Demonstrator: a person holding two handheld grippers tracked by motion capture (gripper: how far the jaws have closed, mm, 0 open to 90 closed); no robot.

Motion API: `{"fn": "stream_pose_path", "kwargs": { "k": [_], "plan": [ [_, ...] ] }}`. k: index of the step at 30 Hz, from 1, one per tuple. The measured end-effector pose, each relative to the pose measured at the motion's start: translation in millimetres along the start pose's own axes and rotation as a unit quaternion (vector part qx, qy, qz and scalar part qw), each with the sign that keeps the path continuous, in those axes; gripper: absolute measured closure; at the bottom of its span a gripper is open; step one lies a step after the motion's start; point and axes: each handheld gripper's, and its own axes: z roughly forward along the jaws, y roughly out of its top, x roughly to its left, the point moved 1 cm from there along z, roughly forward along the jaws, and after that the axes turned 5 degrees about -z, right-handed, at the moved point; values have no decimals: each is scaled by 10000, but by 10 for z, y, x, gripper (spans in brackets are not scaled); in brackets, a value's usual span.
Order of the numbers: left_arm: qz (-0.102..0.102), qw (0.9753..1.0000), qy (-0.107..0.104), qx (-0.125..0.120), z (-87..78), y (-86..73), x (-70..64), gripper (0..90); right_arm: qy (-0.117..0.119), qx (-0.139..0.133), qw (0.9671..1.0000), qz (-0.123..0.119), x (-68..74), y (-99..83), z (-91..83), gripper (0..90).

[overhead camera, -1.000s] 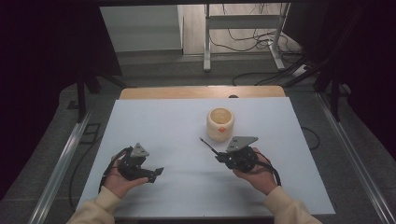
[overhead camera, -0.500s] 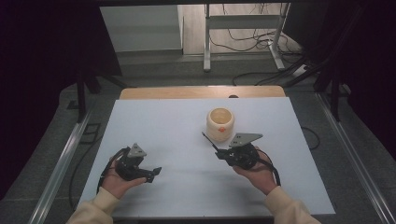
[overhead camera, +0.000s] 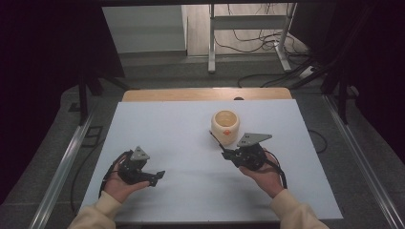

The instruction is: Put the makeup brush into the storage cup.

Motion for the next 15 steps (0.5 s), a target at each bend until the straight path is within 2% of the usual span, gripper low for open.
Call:
{"fn": "stream_pose_path", "kwargs": {
  "k": [8,15],
  "plan": [
    [-2,10000,-27,14,1,6,1,140,-75,-58,10000,-1,-13,45,-7,826],
    [0,10000,-35,20,7,11,4,141,-167,-272,9995,41,-68,165,-38,826]
  ]
}}
